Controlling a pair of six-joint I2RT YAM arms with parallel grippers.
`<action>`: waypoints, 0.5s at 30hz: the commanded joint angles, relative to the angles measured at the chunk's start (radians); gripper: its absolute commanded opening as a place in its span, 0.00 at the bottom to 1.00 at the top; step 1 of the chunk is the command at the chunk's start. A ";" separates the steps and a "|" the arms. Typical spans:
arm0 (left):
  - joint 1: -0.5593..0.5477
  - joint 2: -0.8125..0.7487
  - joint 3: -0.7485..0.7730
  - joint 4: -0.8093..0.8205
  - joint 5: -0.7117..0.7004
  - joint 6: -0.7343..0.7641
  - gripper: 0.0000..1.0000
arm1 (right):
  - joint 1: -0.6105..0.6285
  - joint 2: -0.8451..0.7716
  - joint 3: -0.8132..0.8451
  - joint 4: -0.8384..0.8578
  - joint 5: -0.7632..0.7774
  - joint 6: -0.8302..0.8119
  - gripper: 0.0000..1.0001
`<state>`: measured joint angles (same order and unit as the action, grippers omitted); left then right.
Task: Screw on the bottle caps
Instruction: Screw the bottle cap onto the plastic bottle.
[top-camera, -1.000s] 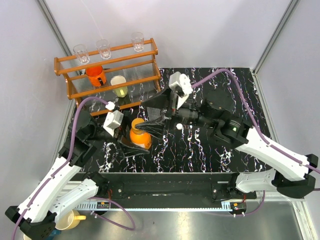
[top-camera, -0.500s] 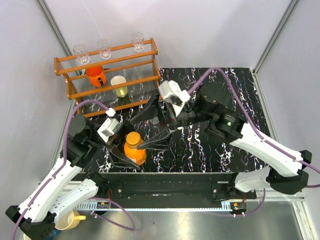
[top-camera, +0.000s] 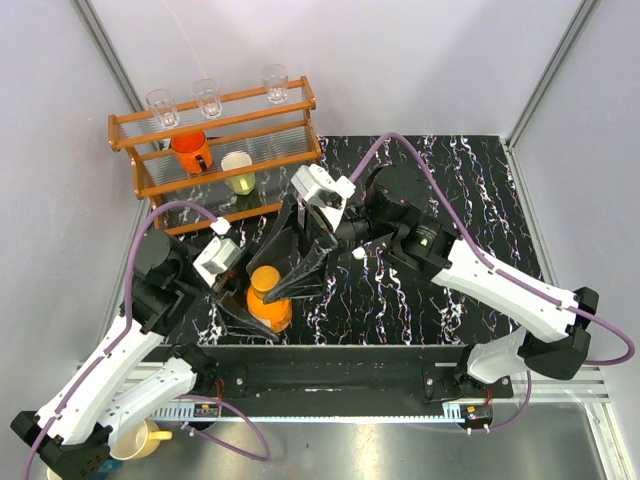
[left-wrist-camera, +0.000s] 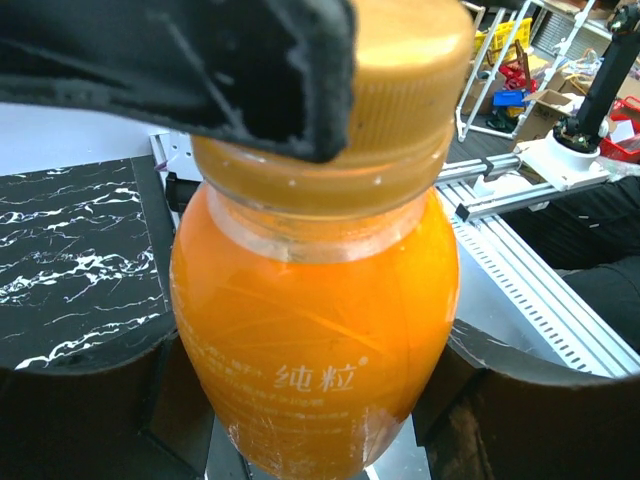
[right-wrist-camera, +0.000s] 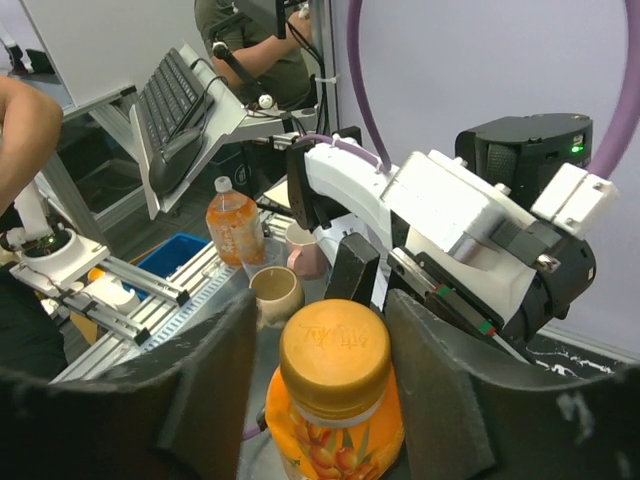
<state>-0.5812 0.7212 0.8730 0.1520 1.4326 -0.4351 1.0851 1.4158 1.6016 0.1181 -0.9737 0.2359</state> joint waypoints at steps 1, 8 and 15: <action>-0.003 -0.016 0.006 0.032 -0.040 0.047 0.20 | -0.005 -0.018 -0.017 0.077 -0.016 0.049 0.55; -0.002 -0.012 0.012 0.031 -0.040 0.045 0.20 | -0.005 -0.031 -0.051 0.075 0.012 0.062 0.56; 0.004 -0.012 0.021 -0.009 -0.093 0.099 0.20 | -0.005 -0.040 -0.052 0.064 0.050 0.052 0.47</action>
<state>-0.5838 0.7189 0.8730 0.1478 1.3998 -0.4095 1.0836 1.4143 1.5494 0.1528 -0.9546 0.2802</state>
